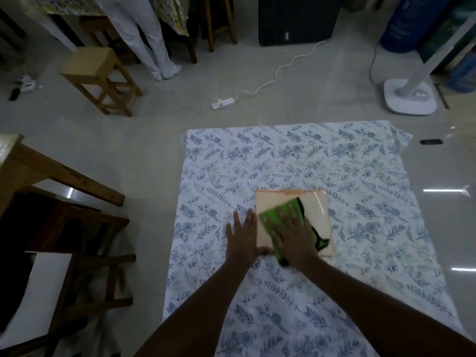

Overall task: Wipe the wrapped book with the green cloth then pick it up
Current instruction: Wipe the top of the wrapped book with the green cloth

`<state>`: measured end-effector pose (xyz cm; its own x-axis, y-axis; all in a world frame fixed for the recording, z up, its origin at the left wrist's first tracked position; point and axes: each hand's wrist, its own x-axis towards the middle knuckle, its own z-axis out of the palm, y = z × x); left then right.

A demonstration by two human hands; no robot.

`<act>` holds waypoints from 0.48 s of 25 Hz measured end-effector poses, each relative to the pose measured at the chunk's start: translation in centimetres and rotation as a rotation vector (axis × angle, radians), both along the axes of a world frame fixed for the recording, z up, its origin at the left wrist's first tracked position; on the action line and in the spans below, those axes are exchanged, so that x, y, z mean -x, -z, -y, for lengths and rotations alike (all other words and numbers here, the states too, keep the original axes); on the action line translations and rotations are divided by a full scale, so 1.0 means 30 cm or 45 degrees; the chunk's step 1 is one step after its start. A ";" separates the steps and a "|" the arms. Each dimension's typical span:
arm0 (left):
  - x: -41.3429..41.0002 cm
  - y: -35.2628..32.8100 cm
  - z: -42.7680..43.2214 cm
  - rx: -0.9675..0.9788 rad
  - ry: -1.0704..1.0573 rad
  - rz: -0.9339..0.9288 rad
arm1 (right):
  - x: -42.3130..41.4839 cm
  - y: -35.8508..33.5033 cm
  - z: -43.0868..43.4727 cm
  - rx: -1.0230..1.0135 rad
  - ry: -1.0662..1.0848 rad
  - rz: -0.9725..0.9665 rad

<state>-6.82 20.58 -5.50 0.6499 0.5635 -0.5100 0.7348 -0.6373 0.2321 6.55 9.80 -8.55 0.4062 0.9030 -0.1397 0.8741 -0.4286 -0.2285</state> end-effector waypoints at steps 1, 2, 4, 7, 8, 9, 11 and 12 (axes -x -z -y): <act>0.005 0.006 0.001 -0.016 -0.013 0.001 | 0.017 0.003 0.053 -0.023 -0.116 0.036; 0.007 0.010 0.004 -0.027 -0.025 0.005 | 0.008 0.005 0.076 -0.033 -0.183 0.053; 0.005 0.009 0.007 -0.002 -0.034 0.000 | -0.038 -0.004 0.015 0.026 -0.192 0.022; 0.006 0.005 0.011 -0.006 -0.070 0.013 | -0.073 -0.050 -0.159 0.072 0.058 -0.043; 0.005 -0.002 0.012 0.000 -0.074 0.019 | -0.068 -0.054 -0.185 0.078 0.125 -0.069; 0.005 -0.006 0.012 0.000 -0.073 0.025 | -0.055 -0.047 -0.181 0.078 0.134 -0.062; 0.018 -0.005 0.016 -0.016 -0.083 0.055 | -0.024 -0.020 -0.102 0.064 -0.057 0.030; 0.022 -0.006 0.018 -0.009 -0.092 0.071 | -0.021 -0.014 -0.048 0.046 -0.181 0.064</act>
